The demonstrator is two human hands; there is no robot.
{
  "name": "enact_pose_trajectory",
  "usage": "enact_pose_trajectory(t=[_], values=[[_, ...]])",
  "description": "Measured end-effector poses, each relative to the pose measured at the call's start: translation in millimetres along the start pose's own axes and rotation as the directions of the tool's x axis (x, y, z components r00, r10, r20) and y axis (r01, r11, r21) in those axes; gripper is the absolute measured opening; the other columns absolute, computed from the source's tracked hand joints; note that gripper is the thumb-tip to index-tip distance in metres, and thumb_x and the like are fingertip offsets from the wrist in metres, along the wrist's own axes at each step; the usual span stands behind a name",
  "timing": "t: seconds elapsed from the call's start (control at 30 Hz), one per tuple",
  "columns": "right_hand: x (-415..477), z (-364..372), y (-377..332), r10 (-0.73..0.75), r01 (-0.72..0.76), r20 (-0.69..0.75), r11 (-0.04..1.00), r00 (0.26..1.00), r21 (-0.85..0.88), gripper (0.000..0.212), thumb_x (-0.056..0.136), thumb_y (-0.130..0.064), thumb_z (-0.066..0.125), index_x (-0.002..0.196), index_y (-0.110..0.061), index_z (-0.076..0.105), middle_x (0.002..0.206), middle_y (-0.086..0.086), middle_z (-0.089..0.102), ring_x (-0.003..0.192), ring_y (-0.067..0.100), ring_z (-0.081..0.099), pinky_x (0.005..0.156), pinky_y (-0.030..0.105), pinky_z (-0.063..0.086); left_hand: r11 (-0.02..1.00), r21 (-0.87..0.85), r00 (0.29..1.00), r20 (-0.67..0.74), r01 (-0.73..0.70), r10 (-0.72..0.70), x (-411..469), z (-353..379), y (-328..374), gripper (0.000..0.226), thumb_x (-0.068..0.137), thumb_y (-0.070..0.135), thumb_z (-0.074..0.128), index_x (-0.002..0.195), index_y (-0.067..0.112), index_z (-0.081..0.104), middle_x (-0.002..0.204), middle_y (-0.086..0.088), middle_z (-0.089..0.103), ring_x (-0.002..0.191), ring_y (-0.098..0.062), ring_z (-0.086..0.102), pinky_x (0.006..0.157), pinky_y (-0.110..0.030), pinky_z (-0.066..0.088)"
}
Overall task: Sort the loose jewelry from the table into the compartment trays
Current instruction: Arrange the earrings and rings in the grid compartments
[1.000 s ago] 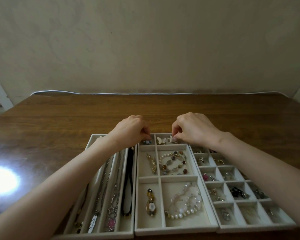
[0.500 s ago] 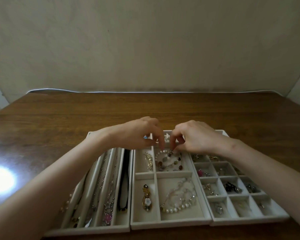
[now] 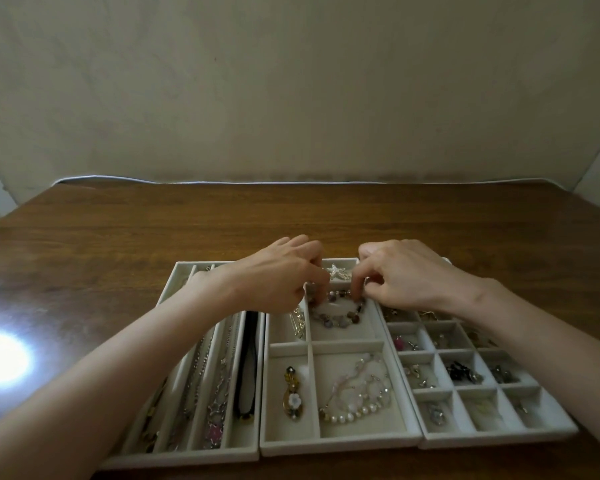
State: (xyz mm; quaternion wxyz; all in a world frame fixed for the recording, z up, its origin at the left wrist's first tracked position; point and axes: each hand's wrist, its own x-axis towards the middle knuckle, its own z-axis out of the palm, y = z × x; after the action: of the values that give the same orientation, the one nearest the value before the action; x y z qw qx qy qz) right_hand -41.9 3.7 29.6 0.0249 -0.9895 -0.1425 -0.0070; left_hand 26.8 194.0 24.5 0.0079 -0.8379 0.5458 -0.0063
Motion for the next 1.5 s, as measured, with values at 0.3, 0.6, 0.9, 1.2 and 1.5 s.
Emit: enact_pose_trajectory(t=[0.3, 0.6, 0.9, 1.2, 1.5], values=[[0, -2, 13, 0.053, -0.036, -0.077, 0.977, 0.996, 0.209, 0.035, 0.088, -0.01, 0.05, 0.082, -0.038, 0.069, 0.086, -0.014, 0.05, 0.079, 0.01, 0.053, 0.07, 0.032, 0.051, 0.972, -0.235, 0.997, 0.07, 0.005, 0.012, -1, -5, 1, 0.041, 0.083, 0.002, 0.049, 0.104, 0.034, 0.065, 0.103, 0.005, 0.041, 0.099, -0.008, 0.033, 0.087, -0.023, 0.031], [3, 0, 3, -0.054, 0.043, 0.14, 0.995, 0.989, 0.086, 0.049, 0.083, 0.002, 0.043, 0.078, -0.043, 0.06, 0.091, -0.006, 0.047, 0.081, 0.011, 0.046, 0.063, 0.025, 0.038, 0.997, -0.072, 0.999, 0.045, -0.017, 0.02, 0, -2, 1, 0.035, 0.083, 0.009, 0.047, 0.103, 0.031, 0.065, 0.102, 0.006, 0.038, 0.099, -0.009, 0.032, 0.09, -0.025, 0.029], [-1, -6, -3, -0.076, -0.019, 0.183, 0.884, 0.98, 0.467, 0.059, 0.086, 0.009, 0.04, 0.082, -0.042, 0.069, 0.092, -0.007, 0.05, 0.091, 0.009, 0.048, 0.081, 0.027, 0.042, 0.999, -0.02, 0.989, -0.138, -0.05, 0.047, 1, 5, 0, 0.036, 0.084, 0.007, 0.048, 0.11, 0.025, 0.064, 0.101, 0.004, 0.038, 0.093, -0.008, 0.029, 0.087, -0.027, 0.034], [4, 1, 2, -0.027, -0.01, 0.148, 0.971, 0.989, 0.24, 0.058, 0.082, 0.008, 0.041, 0.086, -0.047, 0.06, 0.089, -0.009, 0.047, 0.083, 0.011, 0.046, 0.068, 0.03, 0.042, 0.984, -0.178, 0.998, 0.056, -0.027, 0.038, 1, 0, 2, 0.042, 0.083, 0.004, 0.049, 0.106, 0.035, 0.065, 0.103, 0.007, 0.038, 0.098, -0.007, 0.03, 0.091, -0.023, 0.028], [4, 2, 4, -0.028, 0.009, 0.109, 0.985, 0.994, 0.174, 0.028, 0.087, -0.015, 0.053, 0.087, -0.037, 0.069, 0.083, -0.011, 0.046, 0.072, 0.006, 0.044, 0.058, 0.02, 0.03, 1.0, -0.021, 0.999, -0.036, -0.018, 0.017, 0, 3, -2, 0.033, 0.084, 0.01, 0.048, 0.104, 0.029, 0.065, 0.102, 0.007, 0.038, 0.098, -0.009, 0.031, 0.091, -0.028, 0.031]])
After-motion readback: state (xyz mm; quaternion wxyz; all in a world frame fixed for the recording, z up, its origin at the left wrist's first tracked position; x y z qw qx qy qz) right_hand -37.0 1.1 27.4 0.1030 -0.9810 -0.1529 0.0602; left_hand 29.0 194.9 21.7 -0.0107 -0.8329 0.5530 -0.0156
